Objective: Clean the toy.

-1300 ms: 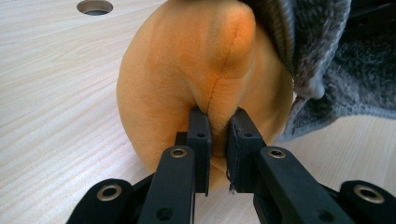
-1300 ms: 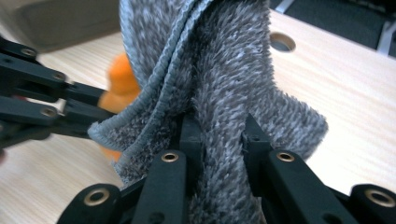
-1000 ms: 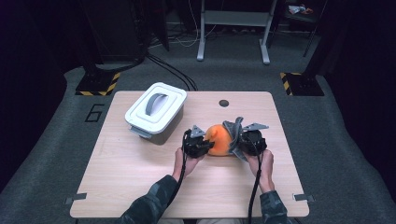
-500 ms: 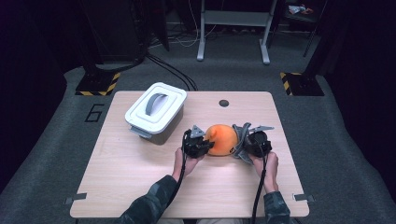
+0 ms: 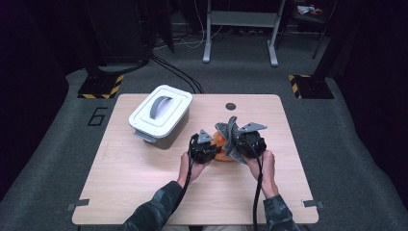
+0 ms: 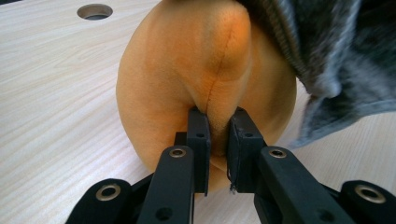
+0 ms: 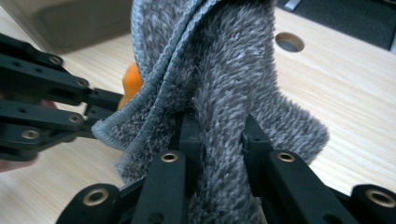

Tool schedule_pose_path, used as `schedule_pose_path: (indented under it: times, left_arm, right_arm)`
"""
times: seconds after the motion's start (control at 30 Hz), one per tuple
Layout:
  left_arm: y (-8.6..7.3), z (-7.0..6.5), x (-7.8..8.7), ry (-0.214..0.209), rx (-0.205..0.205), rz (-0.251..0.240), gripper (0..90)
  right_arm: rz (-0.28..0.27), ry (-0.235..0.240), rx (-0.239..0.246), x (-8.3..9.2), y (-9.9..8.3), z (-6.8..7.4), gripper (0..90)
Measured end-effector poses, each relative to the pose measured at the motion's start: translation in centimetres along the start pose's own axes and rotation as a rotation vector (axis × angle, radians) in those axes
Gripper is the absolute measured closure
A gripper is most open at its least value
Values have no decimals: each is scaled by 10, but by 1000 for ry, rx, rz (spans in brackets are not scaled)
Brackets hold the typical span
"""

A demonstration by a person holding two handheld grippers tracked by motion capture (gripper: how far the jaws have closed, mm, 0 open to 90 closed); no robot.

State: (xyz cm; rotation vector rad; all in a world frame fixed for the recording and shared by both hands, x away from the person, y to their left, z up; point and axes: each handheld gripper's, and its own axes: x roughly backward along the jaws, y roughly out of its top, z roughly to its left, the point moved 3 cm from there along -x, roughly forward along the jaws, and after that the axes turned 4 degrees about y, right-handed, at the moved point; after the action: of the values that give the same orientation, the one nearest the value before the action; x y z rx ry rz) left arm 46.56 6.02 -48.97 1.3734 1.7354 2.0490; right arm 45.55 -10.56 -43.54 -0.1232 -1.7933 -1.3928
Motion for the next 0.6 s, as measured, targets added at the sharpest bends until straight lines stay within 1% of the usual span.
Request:
schedule_pose_path:
  times: [0.07,0.13,0.2,0.27,0.43,0.5,0.6]
  left_arm:
    - [0,0,0,-2,-1,-2,806]
    - [0,-1,-1,-4,-4,-3,806]
    - [0,-1,-1,-7,1,-5,806]
    - [0,-1,-2,-10,5,-8,806]
    - [-1,-1,-2,-11,5,-8,806]
    - [-1,0,-3,-12,7,-13,805]
    - [-1,-1,-3,-14,5,-12,804]
  right_arm:
    - [1,-9,-16,-3,-3,-4,754]
    - [6,-7,-31,-3,-7,-11,754]
    - [14,-18,-54,-5,-13,-18,754]
    - [24,-30,-86,-7,-21,-26,754]
    - [69,-43,-140,-16,-40,-44,755]
    - [83,-46,-149,-20,-47,-49,755]
    - [122,-49,-176,-29,-57,-56,755]
